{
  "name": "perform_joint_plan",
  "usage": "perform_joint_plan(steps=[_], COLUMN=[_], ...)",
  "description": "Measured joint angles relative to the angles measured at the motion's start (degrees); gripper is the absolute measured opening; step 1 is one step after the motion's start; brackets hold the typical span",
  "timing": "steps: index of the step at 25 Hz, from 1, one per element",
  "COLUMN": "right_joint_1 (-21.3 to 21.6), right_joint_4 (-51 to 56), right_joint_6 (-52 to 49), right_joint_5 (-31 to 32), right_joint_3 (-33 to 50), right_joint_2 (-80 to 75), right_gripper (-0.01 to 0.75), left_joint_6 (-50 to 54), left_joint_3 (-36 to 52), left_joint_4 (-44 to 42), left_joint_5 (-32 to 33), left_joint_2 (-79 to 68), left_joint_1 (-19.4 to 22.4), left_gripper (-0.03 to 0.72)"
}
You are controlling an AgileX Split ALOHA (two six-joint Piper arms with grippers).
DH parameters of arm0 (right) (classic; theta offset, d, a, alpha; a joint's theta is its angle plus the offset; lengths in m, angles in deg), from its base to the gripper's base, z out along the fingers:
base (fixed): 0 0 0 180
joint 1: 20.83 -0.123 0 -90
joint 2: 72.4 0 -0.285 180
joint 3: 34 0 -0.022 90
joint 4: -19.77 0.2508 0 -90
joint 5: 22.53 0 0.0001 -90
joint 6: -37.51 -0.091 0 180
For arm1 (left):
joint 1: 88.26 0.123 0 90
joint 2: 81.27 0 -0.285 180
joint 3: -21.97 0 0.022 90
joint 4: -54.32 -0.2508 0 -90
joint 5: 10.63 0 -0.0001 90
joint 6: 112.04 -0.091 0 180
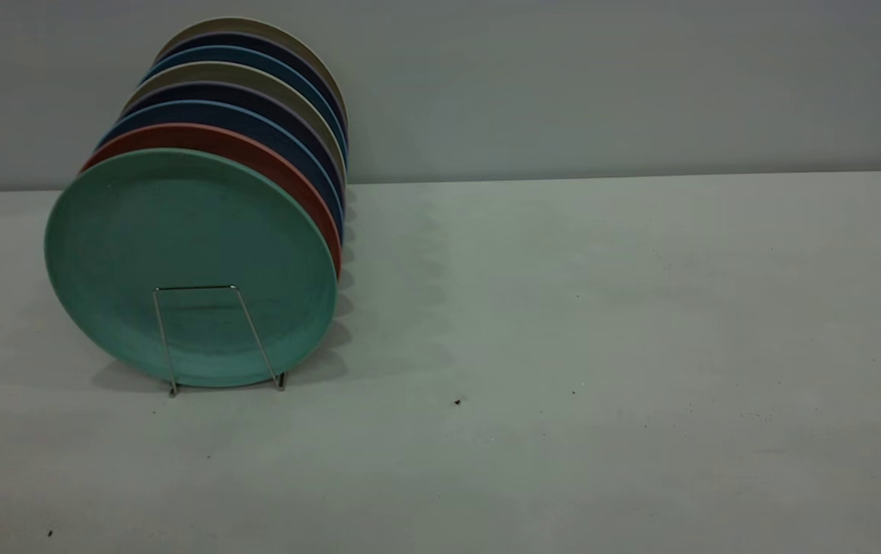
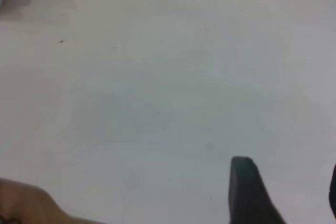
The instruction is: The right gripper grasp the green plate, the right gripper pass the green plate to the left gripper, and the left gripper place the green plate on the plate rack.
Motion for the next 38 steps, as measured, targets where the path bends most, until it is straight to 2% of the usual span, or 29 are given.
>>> perform_joint_plan(steps=[8,13,16,20,38], right_joint_1=[0.12,5.92,7.52,7.52,7.52], right_joint_4=[0.05,0.05,0.05,0.05,0.05], right_joint_6=[0.0,0.0,0.0,0.0,0.0], right_joint_5=[0.0,0.0,0.0,0.0,0.0], right_joint_3=[0.0,0.0,0.0,0.0,0.0], right_joint_2=[0.0,0.0,0.0,0.0,0.0], right_gripper=[0.389,0.389,0.389,0.389,0.389], left_joint_6=[0.05,0.05,0.05,-0.02,-0.02], left_joint_3=[0.0,0.0,0.0,0.0,0.0], left_joint_4=[0.0,0.0,0.06,0.06,0.06], left_joint_5=[0.0,0.0,0.0,0.05,0.05], left_joint_2=[2.83,3.12,5.51,9.36,9.6], left_joint_1=[0.0,0.0,0.42,1.2,1.2], left_gripper=[0.401,0.401,0.401,0.401,0.401])
